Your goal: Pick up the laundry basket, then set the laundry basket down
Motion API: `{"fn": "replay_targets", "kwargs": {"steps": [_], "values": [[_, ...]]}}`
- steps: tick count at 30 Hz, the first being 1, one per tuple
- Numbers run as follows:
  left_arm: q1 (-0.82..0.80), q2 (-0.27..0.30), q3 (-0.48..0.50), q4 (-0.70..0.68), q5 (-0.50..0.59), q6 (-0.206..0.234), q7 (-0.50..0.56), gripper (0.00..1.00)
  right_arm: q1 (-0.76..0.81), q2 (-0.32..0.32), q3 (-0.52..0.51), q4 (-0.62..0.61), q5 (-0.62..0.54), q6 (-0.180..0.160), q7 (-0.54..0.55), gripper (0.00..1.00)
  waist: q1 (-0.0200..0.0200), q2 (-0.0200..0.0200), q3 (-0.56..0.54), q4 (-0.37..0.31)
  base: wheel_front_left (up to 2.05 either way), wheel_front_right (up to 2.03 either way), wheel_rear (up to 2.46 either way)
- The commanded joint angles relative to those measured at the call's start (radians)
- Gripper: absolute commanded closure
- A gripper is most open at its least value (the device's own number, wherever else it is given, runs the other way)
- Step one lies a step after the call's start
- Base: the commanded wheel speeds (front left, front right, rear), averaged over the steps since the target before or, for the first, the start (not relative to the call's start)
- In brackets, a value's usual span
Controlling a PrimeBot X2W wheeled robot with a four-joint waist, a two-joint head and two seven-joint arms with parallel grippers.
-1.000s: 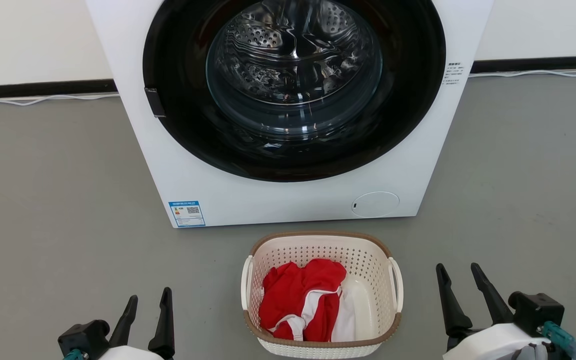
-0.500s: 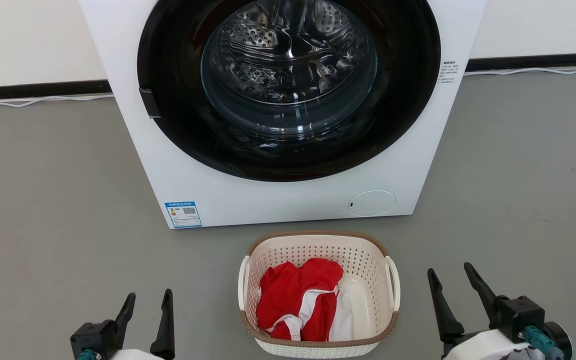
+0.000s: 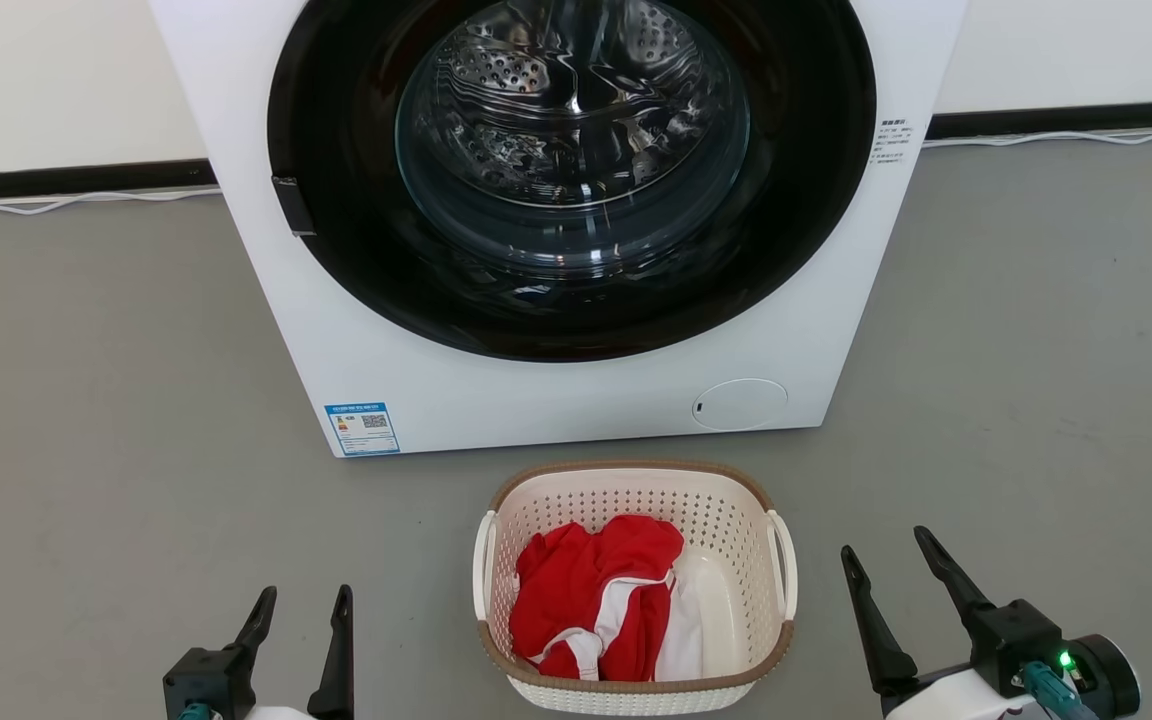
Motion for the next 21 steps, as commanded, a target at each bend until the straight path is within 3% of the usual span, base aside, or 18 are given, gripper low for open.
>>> {"fn": "replay_targets", "kwargs": {"steps": [1, 10, 21], "values": [[-0.025, 0.011, 0.031, -0.019, 0.010, -0.001, -0.011, 0.00, -0.017, -0.004, 0.026, -0.018, -0.003, 0.006, -0.014, 0.00, 0.0000, 0.0000, 0.000, 0.000, 0.00, 0.00, 0.00], [-0.032, 0.011, 0.034, -0.012, 0.009, -0.004, -0.011, 0.00, -0.020, -0.002, 0.021, -0.012, 0.004, 0.006, -0.014, 0.00, 0.0000, 0.0000, 0.013, 0.002, 0.00, 0.00, 0.00], [-0.117, 0.011, -0.005, 0.006, 0.003, -0.012, -0.011, 0.00, -0.098, 0.002, -0.003, 0.022, 0.016, 0.006, -0.014, 0.00, 0.0000, 0.0000, 0.141, 0.007, 0.00, 0.00, 0.00]]}}
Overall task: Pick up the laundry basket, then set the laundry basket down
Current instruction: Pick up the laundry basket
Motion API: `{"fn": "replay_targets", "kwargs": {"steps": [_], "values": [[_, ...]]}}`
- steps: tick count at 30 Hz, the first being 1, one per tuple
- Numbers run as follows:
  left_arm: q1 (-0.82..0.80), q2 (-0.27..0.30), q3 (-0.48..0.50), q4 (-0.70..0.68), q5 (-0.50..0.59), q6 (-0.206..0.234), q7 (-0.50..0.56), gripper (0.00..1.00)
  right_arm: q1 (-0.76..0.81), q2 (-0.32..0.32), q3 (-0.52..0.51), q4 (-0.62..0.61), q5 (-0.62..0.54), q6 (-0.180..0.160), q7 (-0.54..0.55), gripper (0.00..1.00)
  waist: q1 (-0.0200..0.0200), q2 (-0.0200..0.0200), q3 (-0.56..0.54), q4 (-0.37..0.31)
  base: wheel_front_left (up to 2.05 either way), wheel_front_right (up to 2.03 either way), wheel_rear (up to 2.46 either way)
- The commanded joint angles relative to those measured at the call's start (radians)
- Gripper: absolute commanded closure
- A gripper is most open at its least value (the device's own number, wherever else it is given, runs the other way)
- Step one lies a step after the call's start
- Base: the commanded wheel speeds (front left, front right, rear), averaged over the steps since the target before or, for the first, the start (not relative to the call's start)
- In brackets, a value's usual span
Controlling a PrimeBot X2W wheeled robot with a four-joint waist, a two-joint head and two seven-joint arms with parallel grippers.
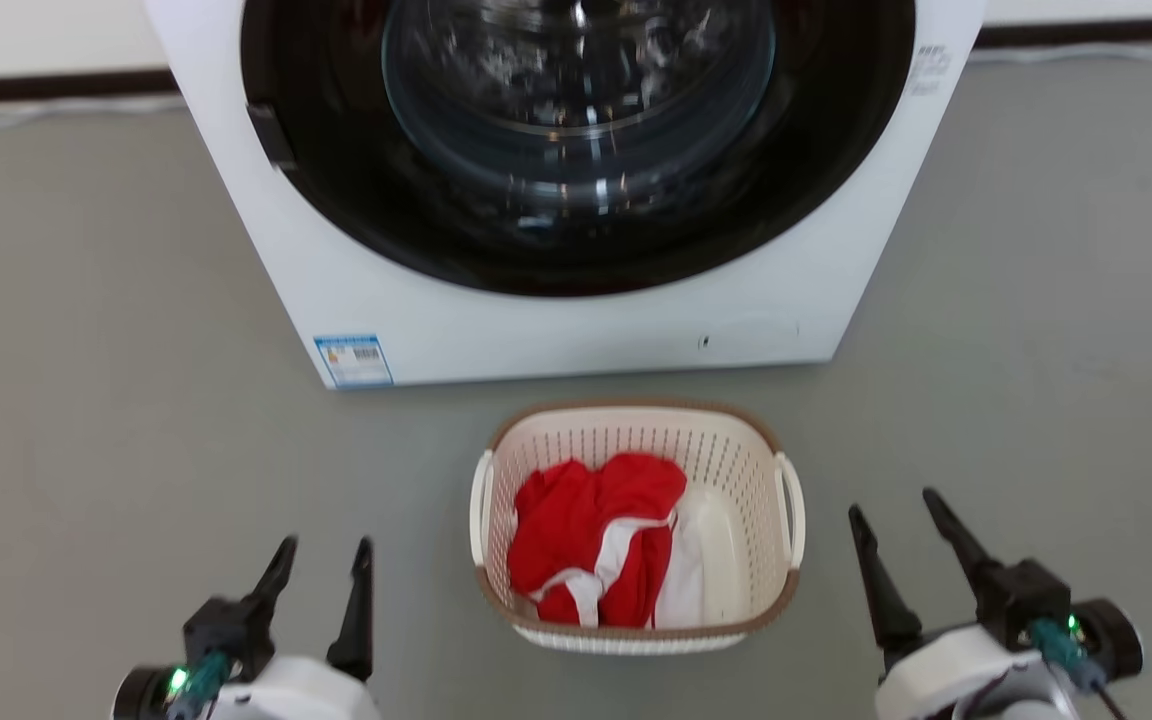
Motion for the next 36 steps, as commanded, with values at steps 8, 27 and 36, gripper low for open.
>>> {"fn": "replay_targets", "kwargs": {"steps": [8, 27, 36], "values": [[-0.158, 0.010, -0.021, 0.050, 0.003, -0.019, -0.011, 0.00, -0.142, 0.002, -0.038, 0.096, -0.008, 0.006, -0.014, 0.00, 0.0000, 0.0000, 0.159, 0.004, 0.00, 0.00, 0.00], [-0.596, 0.011, -0.112, 0.396, -0.003, -0.010, -0.011, 0.00, -0.525, 0.005, -0.086, 0.405, -0.051, 0.006, -0.014, 0.00, 0.0000, 0.0000, 0.535, 0.000, 0.00, 0.00, 0.00], [-0.708, 0.010, -0.120, 0.474, -0.012, 0.008, -0.011, 0.00, -0.601, 0.005, -0.098, 0.431, -0.064, 0.006, -0.014, 0.00, 0.0000, 0.0000, 0.626, -0.007, 0.00, 0.00, 0.00]]}}
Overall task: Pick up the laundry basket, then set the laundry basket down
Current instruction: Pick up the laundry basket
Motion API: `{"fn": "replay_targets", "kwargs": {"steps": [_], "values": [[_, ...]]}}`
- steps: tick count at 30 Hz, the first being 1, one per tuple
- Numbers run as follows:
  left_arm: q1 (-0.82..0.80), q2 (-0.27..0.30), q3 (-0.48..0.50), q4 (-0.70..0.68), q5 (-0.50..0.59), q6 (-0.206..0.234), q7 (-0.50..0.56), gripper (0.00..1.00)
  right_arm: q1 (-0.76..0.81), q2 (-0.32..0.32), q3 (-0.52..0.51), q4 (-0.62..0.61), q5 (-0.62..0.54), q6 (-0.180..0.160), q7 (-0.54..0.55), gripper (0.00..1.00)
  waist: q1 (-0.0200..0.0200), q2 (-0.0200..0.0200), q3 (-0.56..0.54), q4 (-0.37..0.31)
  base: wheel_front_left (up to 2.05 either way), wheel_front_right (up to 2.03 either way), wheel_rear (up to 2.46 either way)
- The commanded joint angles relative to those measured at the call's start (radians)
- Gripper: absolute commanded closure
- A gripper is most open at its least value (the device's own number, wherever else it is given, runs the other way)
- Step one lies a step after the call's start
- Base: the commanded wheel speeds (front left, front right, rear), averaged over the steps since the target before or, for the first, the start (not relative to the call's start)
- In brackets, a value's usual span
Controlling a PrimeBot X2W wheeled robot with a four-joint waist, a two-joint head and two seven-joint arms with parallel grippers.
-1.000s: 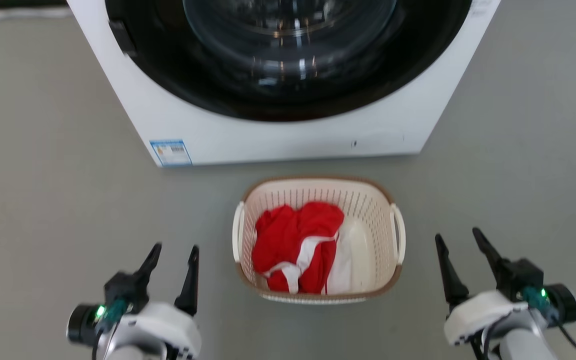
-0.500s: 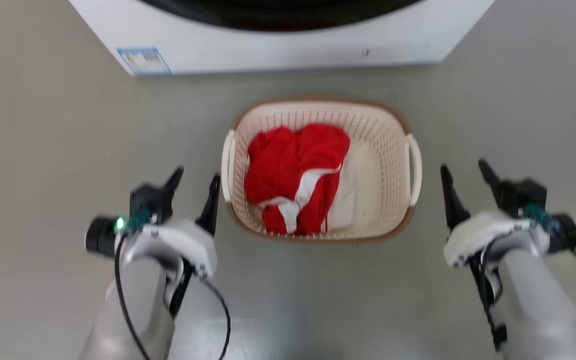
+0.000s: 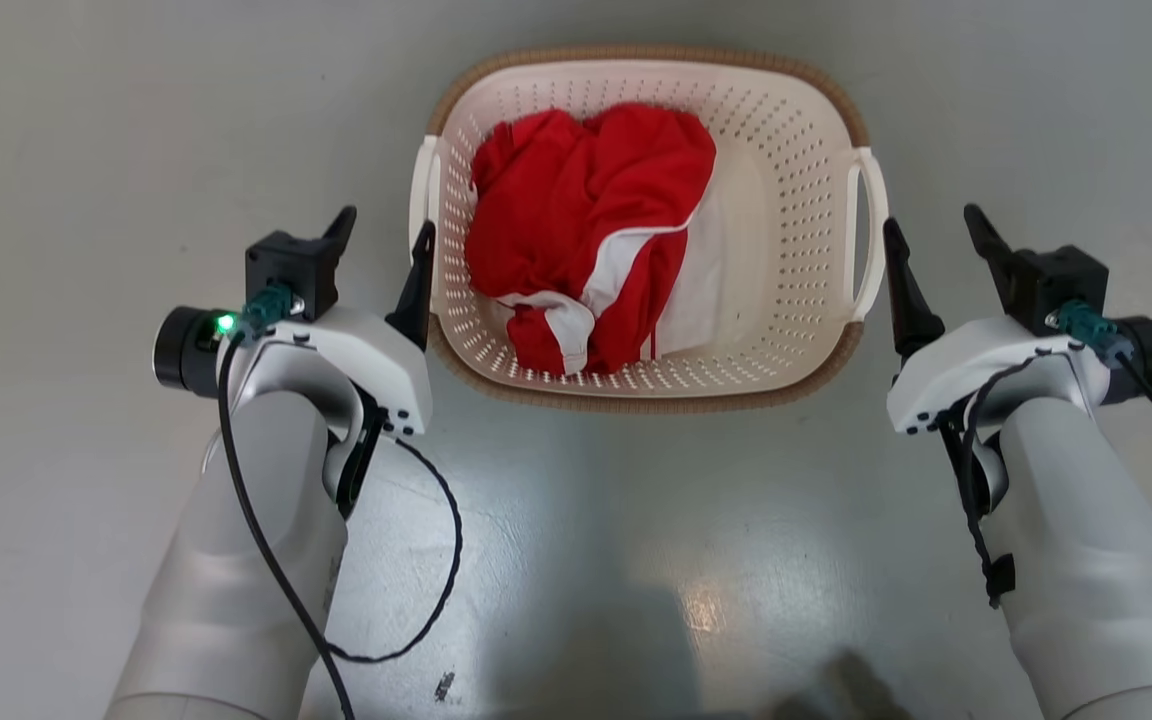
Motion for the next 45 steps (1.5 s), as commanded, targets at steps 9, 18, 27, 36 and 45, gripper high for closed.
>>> {"fn": "replay_targets", "kwargs": {"steps": [9, 18, 27, 36, 45], "values": [[-0.066, 0.025, 0.018, 0.026, 0.001, 0.018, -0.006, 0.00, -0.017, 0.005, 0.015, -0.009, 0.012, 0.006, -0.014, 0.00, -0.0001, 0.0000, 0.074, -0.020, 0.00, 0.00, 0.00], [-0.116, 0.031, 0.016, 0.049, 0.006, 0.027, -0.006, 0.00, -0.032, 0.005, 0.013, -0.015, 0.028, 0.006, -0.014, 0.00, -0.0001, 0.0000, 0.121, -0.026, 0.00, 0.00, 0.00], [-0.156, 0.030, -0.001, 0.078, 0.013, 0.029, -0.006, 0.00, -0.068, 0.005, 0.028, 0.005, 0.049, 0.006, -0.014, 0.00, -0.0001, 0.0000, 0.170, -0.023, 0.00, 0.00, 0.00], [-0.205, 0.036, -0.022, 0.153, 0.023, 0.034, -0.006, 0.00, -0.110, 0.005, 0.052, 0.074, 0.075, 0.006, -0.014, 0.00, -0.0001, 0.0000, 0.183, -0.026, 0.00, 0.00, 0.00], [-0.280, 0.031, -0.048, 0.272, 0.015, 0.027, 0.012, 0.00, -0.187, 0.005, 0.088, 0.205, 0.106, 0.006, -0.014, 0.00, -0.0001, 0.0000, 0.201, -0.028, 0.00, 0.00, 0.00]]}}
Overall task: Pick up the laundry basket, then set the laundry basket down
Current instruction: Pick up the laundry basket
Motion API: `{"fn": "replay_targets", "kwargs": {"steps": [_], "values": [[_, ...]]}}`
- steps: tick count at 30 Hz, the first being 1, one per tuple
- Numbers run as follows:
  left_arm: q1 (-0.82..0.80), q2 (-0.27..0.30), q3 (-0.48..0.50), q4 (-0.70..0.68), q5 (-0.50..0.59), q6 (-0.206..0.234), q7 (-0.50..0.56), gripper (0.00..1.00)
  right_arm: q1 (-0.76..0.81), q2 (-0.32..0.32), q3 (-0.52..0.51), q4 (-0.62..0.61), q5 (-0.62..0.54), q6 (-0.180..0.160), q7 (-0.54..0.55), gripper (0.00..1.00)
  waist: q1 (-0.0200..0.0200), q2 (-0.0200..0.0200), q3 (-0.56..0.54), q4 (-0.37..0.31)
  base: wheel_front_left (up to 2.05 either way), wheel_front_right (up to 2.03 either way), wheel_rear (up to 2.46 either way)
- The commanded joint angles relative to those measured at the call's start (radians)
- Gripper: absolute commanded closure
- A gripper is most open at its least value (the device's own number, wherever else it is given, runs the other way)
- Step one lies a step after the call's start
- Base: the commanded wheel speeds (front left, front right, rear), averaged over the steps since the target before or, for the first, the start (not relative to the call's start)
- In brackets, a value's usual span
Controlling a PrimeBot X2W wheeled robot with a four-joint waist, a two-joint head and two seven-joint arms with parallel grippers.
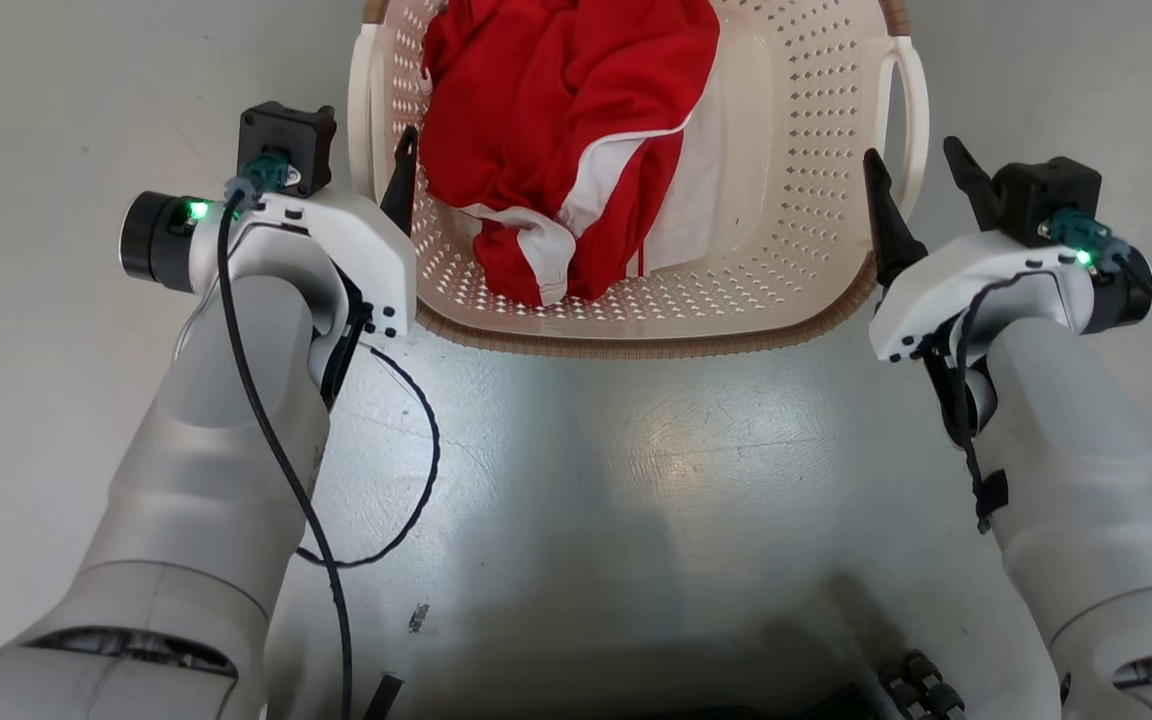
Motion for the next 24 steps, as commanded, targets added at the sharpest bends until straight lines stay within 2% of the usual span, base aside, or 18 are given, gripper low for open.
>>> {"fn": "replay_targets", "kwargs": {"steps": [1, 13, 24], "values": [[-0.003, 0.023, 0.009, 0.000, -0.006, 0.001, 0.003, 0.00, 0.011, 0.009, 0.022, 0.006, 0.007, 0.006, -0.014, 0.00, -0.0001, 0.0000, 0.004, 0.002, 0.00, 0.00, 0.00], [-0.078, 0.015, -0.035, 0.097, -0.017, 0.000, 0.046, 0.00, -0.094, 0.009, 0.045, 0.166, 0.038, 0.006, -0.014, 0.00, -0.0001, 0.0000, 0.019, 0.008, 0.00, 0.00, 0.00], [-0.116, 0.012, -0.078, 0.120, -0.042, 0.001, 0.080, 0.00, -0.150, 0.009, 0.044, 0.223, 0.044, 0.006, -0.014, 0.00, -0.0001, 0.0000, 0.025, 0.001, 0.00, 0.00, 0.00]]}}
